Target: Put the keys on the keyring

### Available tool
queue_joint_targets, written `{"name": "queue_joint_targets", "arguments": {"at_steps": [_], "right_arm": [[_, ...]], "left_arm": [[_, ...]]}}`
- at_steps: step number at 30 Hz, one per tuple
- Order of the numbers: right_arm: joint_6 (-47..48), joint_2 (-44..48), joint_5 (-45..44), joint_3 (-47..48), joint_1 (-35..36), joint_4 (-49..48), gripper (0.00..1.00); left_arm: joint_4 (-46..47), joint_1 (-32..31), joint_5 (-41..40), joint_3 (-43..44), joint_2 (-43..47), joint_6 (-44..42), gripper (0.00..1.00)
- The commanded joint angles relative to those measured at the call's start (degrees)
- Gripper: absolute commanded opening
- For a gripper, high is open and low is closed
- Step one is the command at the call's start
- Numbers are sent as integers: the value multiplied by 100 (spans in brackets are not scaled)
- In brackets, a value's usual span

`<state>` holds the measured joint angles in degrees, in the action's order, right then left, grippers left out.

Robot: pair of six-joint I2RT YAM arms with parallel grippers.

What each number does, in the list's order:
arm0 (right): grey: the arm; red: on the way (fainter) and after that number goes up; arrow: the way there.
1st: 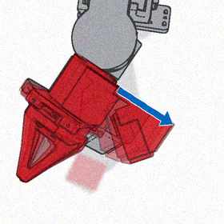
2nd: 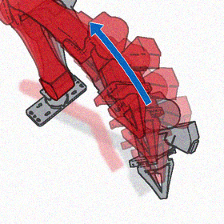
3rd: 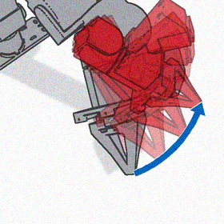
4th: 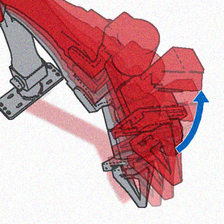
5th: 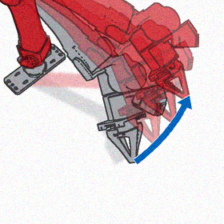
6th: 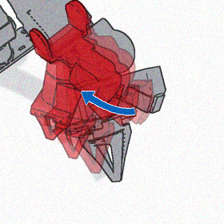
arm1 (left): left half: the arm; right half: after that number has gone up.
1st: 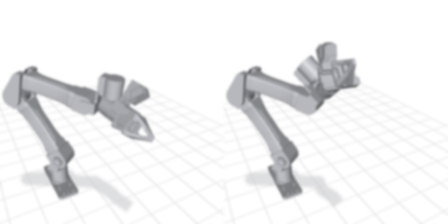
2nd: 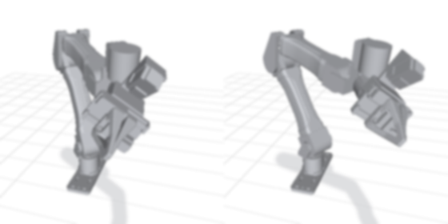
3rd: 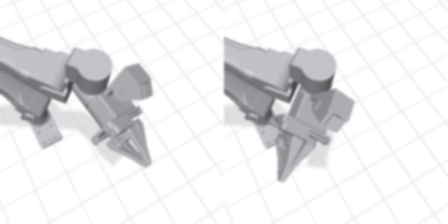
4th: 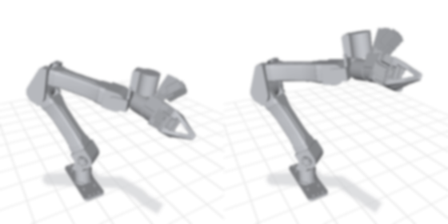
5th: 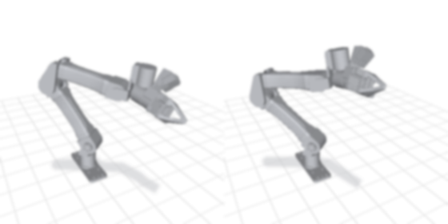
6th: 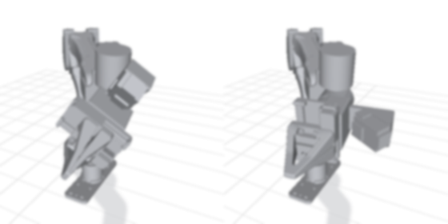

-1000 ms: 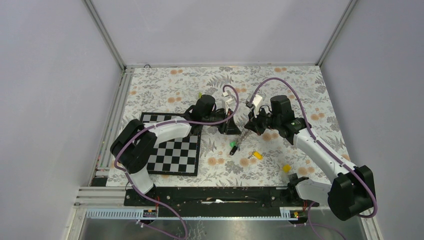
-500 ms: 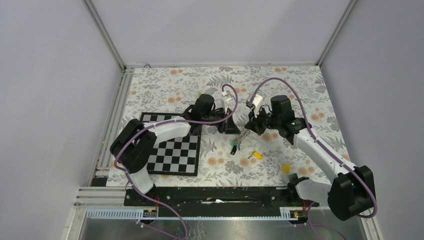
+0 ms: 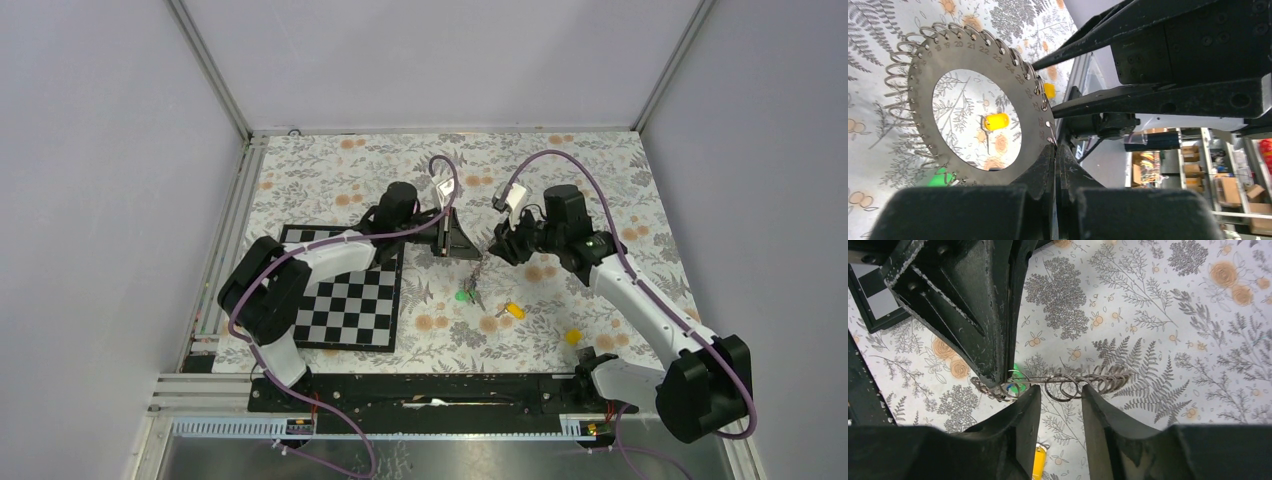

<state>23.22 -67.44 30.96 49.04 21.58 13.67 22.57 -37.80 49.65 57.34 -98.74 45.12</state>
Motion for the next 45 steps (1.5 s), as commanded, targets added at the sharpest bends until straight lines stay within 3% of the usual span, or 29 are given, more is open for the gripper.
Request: {"name": "queue_joint_targets", "arguments": {"at_steps": [1,11,16,21,29,45], "right_arm": [[374,255,-172,357,-40,110,46],[1199,683,-269,422,-40,450,57],[1594,862,212,355,-28,720,50],[1691,1029,191,155,57,381,49],[2191,964,-684,-250,884,-73,52],[2489,551,-1485,-422,1462,-595,49]], "left_arm": [[923,115,310,-56,75,1014,0],[1284,438,411,-108,15,1699,0],[1330,583,399,-100,-67,2080,0],[1505,616,464,-79,-235,2576,0],[1868,616,547,-109,-482,3313,0],[1974,607,597,-100,-638,3582,0]]}}
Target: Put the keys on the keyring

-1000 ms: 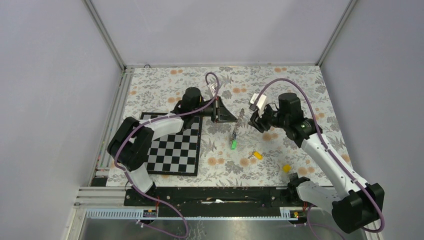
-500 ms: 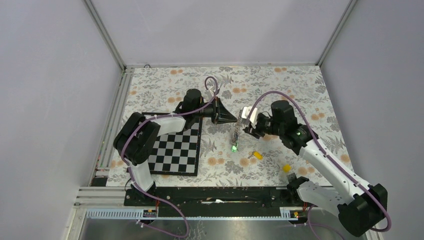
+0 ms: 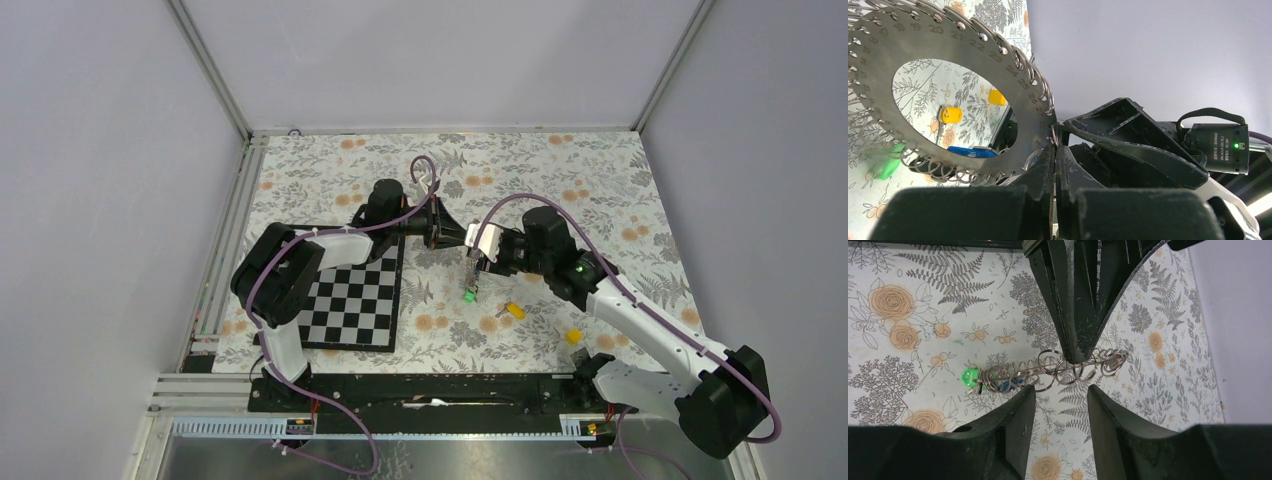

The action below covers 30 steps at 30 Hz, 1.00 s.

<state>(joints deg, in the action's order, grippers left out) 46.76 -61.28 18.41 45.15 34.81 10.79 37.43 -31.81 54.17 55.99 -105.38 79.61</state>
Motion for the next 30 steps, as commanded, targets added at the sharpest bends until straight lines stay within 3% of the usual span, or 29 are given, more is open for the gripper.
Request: {"name": "queue_joint_targets", "arguments": {"at_steps": [1,22,30], "right_arm": [[140,-87,-239,-47,151,-325,49],[272,-267,-907,-144,408,-719,38],[287,-267,-1018,-153,442,-767,23]], "left_arm": [[490,3,148,42,27,133,0],[441,-111,164,42,11,107,0],[424,-132,164,26,-3,96,0]]}}
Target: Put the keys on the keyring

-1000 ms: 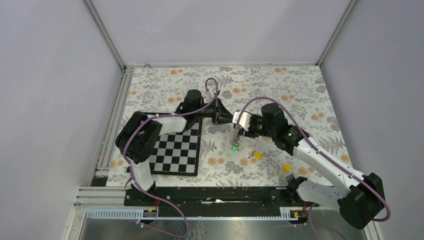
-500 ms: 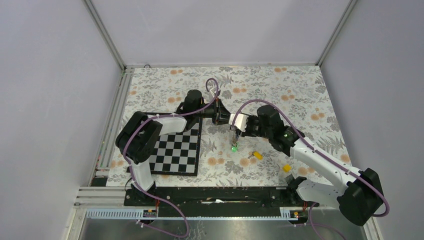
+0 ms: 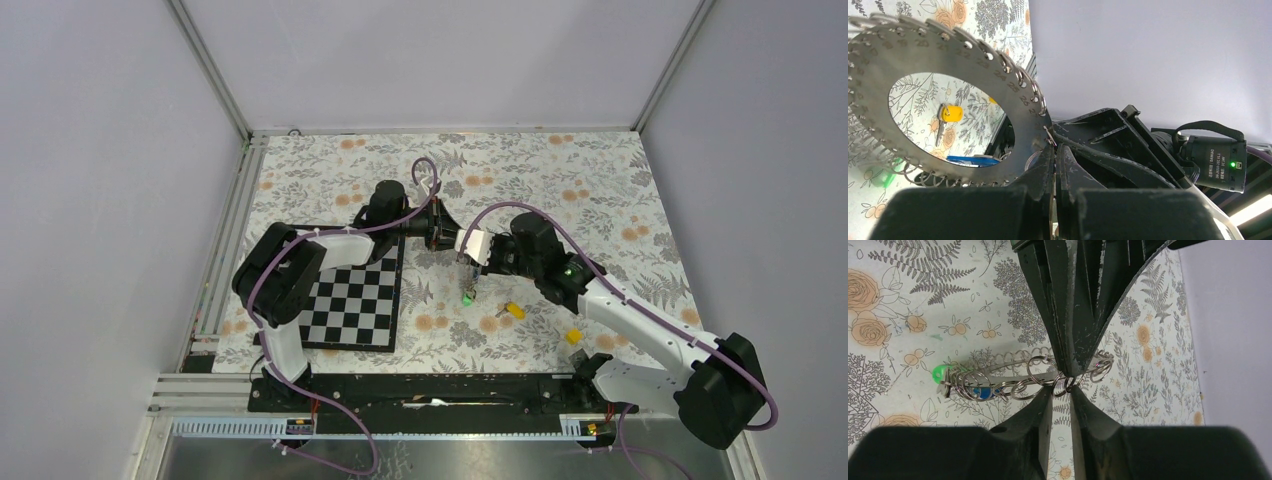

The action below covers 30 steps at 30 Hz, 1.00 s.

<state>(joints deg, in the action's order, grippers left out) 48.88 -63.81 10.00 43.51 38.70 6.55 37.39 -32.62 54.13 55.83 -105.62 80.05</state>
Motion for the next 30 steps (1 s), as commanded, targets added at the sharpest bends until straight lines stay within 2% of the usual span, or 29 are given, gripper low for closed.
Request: {"name": "queue_joint_targets", "arguments": {"at_steps": [1,7,21,24,27,30], "right_arm": [[82,-5,-200,10,58,-340,22],[120,69,-306,11,55,-329,10],[15,142,-417,-9,56,-275,0],[-69,128,-404,32,31,-216,0],[-284,86,-168,142,-83,-77,0],[-562,48,252,318,-308,139,0]], "left_arm": [[430,-51,168,36,8,54,0],[404,-51,169,29,-15,18,0],[151,-40,160,107,43,-450,0],[16,-26,171,208,160,-976,0],[-646,-9,180,557,300,-2060,0],[-1564,-7,194,1001,453,-3623,11]]}}
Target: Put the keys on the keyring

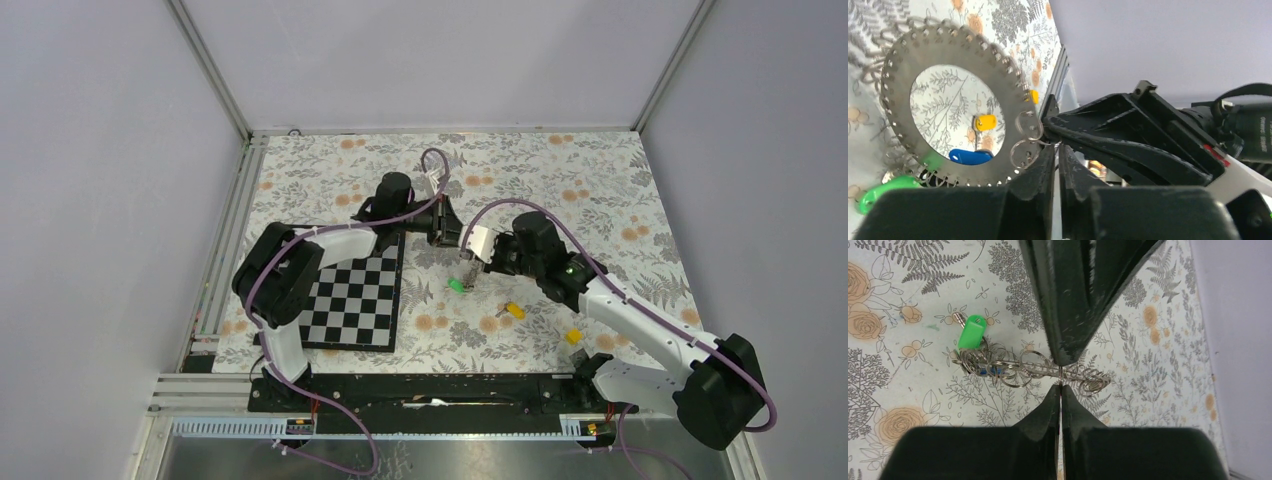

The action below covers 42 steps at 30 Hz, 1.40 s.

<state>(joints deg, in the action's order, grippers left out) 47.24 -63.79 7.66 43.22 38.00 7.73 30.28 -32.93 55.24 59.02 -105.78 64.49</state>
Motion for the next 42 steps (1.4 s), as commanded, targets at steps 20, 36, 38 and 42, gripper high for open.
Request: {"name": "queue_joint_targets", "arguments": {"at_steps": [20,36,38,42], "right_arm": [[-1525,-117,2939,1068,-1230,608,0],[-1744,-309,3522,1084,-1356,603,0],[-1745,-304,3523,1075,-1364,603,0],[-1756,-318,3532,1083,-1370,599,0]], "left_arm": [[-4117,-213,561,1915,1084,-8553,46],[-4830,-539,364,1963,1196,-9704,30],[-4828,-548,358,1960,1178,-9720,28],[-4830,-582,375,1983,1138,-9712,22]]}}
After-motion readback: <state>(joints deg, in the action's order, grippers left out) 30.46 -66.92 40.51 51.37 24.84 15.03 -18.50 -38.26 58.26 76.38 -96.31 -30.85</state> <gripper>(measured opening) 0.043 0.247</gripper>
